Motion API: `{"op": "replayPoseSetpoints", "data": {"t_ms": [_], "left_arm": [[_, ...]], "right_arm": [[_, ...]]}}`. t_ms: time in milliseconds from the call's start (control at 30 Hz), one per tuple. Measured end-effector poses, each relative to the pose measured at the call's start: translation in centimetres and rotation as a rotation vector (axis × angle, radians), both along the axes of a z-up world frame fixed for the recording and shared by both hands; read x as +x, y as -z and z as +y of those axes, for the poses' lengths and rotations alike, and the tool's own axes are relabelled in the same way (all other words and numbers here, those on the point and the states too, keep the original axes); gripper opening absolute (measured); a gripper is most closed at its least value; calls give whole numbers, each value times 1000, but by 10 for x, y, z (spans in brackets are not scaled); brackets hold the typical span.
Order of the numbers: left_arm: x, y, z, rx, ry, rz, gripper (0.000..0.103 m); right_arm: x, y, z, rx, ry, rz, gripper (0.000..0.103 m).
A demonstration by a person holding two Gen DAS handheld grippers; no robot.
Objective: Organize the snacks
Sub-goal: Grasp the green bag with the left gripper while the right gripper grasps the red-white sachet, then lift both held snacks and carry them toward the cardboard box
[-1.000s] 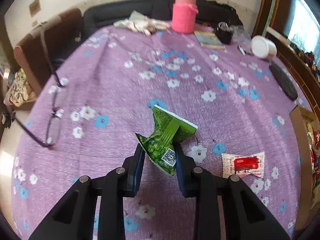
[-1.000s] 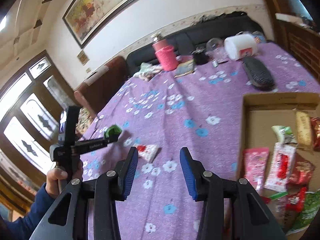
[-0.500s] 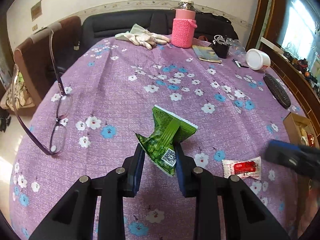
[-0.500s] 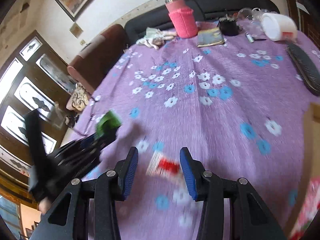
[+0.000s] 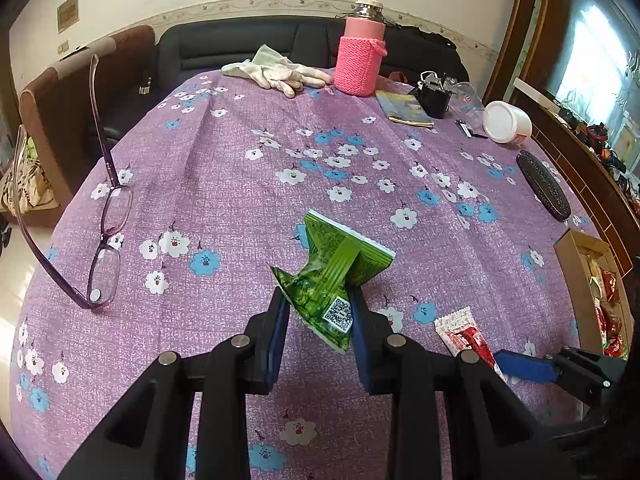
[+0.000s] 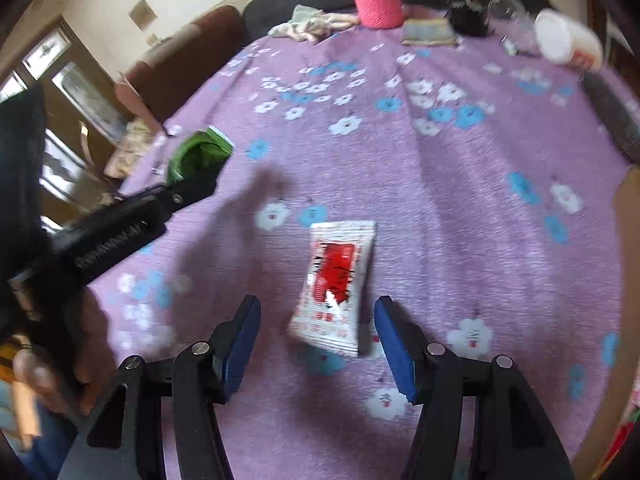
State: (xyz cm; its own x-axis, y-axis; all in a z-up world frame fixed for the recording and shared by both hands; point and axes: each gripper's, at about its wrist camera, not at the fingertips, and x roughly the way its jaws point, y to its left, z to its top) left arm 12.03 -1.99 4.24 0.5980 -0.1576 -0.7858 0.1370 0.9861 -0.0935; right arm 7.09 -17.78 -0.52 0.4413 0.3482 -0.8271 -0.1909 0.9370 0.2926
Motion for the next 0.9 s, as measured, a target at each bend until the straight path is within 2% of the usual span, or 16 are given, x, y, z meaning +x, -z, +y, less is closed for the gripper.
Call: {"op": "replayPoseSetpoints", "data": {"t_ms": [100,133,167,200,233,367,433,567,733,900], "left_arm": [[0,1,0,6,-1,4,28],[0,2,0,8,0,5,28],[0,2,-1,12,1,5,28],[1,3,-1,12,3,4,28],[1,3,-2,10,7,4,28],[-1,3,-10,20,30,-7,28],[-5,2,-16,29,45,-28,28],[-14,-4,-25,54,54,-88,28],[-22,-7,-34,73,65,-136,28],[-27,-8,-41,102,67,-169,28]], "right_arm": [[0,0,-1,22,32,-41,64],[0,3,1,31,19,-37,60],[-4,3,4,1,17,-65,53],[-7,4,9,-42,5,-81,36],[-10,4,12,-84,0,-107,34],[-16,3,5,-87,37,-139,31],[-22,-6,-1,-81,51,-196,31],[-27,-19,-13,-60,107,-249,31],[-24,-24,-26,-2,152,-249,31],[-25,-25,-27,2,160,-259,31]]}}
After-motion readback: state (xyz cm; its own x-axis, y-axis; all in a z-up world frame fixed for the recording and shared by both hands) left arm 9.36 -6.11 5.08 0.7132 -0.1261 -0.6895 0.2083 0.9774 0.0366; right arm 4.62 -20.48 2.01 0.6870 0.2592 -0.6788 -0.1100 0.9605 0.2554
